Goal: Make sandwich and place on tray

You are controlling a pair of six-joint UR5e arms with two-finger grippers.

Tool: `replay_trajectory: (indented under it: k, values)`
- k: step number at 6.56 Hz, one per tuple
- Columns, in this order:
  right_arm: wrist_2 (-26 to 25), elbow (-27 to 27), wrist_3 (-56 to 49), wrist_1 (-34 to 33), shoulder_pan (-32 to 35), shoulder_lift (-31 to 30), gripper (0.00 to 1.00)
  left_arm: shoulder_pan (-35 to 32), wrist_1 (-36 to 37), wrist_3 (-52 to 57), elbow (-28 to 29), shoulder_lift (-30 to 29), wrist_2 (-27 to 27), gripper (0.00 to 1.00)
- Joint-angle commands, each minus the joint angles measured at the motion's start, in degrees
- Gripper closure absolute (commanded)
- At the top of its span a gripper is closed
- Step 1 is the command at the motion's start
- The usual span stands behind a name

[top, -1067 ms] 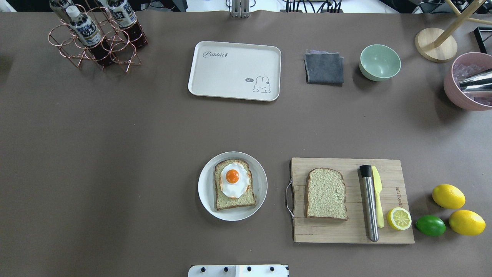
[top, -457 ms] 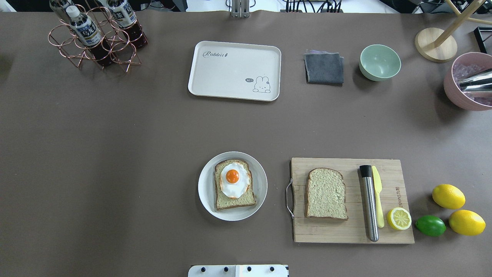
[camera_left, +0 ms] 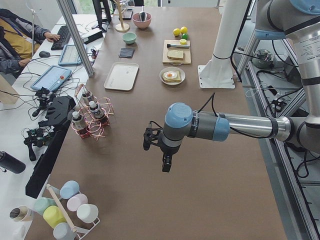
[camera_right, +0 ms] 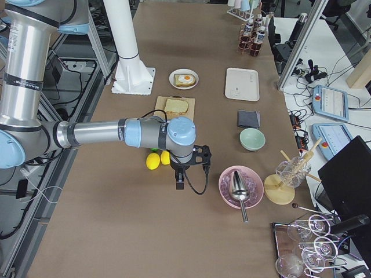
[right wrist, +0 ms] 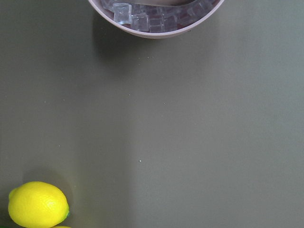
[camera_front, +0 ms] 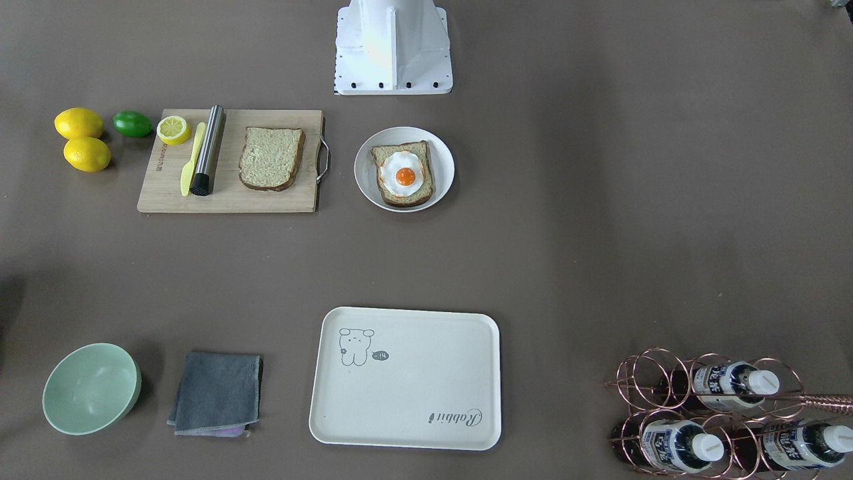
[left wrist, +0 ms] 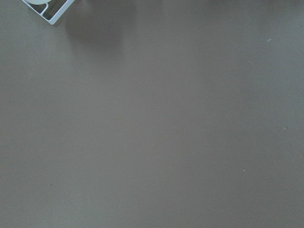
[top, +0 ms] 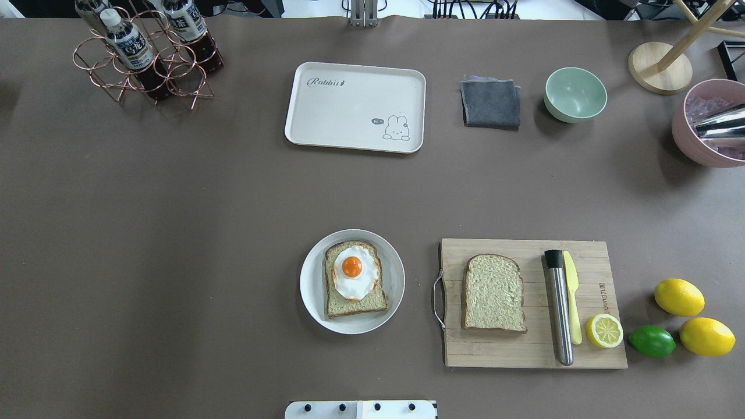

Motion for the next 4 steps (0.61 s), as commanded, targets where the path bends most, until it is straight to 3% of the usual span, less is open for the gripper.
replay_trajectory:
  k: [1, 4]
  values:
    - [0.1, -0.1, 0.0, 0.0, -0.1, 0.0, 0.0, 0.0, -1.2, 0.0, 0.1, 0.9, 0.0, 0.02]
    - [0.3, 0.0, 0.2, 0.2, -1.4, 0.4, 0.0, 0.3, -3.0, -0.1, -0.2, 2.8, -0.7, 0.02]
